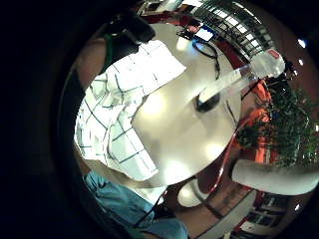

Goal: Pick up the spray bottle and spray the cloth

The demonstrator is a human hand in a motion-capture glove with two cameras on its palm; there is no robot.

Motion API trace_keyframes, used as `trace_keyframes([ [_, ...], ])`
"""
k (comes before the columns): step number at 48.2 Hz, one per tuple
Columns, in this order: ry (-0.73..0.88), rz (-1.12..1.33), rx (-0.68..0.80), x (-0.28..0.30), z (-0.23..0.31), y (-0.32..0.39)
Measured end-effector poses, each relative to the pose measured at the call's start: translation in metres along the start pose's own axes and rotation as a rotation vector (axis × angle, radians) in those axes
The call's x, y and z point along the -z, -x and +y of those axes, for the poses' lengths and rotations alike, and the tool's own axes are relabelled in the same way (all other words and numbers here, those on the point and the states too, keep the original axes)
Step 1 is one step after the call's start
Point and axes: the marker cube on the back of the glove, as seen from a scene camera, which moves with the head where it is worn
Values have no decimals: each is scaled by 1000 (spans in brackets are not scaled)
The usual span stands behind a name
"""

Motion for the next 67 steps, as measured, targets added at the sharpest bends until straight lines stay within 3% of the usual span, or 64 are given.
trace_keyframes([
  [23,-118,-95,-107,13,45,-48],
  [40,-528,-240,-339,9,64,-80],
  [61,-843,-517,-599,-10,41,-99],
  [67,-716,-684,-634,-16,56,-92],
])
